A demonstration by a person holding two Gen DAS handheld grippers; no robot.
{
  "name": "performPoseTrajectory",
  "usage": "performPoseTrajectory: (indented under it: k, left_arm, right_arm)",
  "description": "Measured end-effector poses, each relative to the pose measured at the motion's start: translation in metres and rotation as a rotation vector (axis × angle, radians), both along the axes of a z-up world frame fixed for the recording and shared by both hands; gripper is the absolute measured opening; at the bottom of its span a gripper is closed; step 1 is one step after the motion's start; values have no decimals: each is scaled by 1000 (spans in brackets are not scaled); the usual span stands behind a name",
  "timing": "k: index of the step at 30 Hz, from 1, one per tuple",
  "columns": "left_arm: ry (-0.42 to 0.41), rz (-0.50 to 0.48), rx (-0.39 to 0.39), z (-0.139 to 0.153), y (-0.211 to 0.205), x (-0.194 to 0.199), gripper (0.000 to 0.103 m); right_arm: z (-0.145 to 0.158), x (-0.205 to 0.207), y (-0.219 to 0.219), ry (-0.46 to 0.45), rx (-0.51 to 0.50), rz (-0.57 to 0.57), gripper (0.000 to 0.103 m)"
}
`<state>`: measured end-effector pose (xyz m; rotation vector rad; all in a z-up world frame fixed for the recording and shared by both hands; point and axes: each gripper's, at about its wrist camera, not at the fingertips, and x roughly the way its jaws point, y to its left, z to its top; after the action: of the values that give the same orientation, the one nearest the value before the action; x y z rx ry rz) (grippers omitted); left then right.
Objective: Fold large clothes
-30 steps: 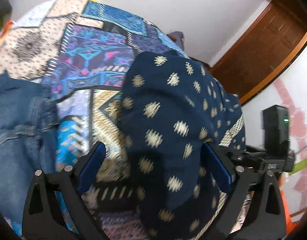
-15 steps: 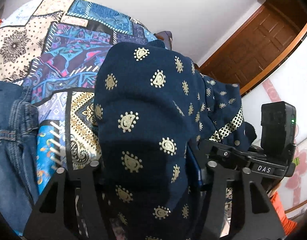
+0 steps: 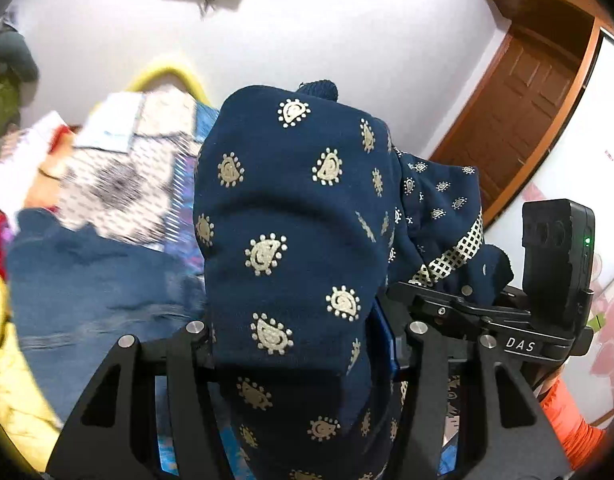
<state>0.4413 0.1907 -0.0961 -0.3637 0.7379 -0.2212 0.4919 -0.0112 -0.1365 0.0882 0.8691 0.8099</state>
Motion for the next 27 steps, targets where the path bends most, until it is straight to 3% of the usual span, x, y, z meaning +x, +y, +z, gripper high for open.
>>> performPoseTrajectory:
  k: [5, 12, 21, 25, 27]
  left_arm:
    - [-12, 61, 12, 11, 51, -22, 54]
    - [46, 140, 2, -16, 119, -30, 55]
    - [215, 240, -30, -105, 199, -9, 55]
    - [304, 274, -128, -159, 226, 7, 59]
    - [289, 278, -160, -172, 235, 4, 64]
  right_arm:
    - [15, -9, 55, -12, 7, 47, 27]
    - [-12, -7, 138, 48, -21, 105, 27]
    - [-98, 27, 236, 184, -136, 101, 27]
    - [-134, 48, 259, 200, -228, 107, 28]
    - [-141, 53, 260, 196, -243, 130, 30]
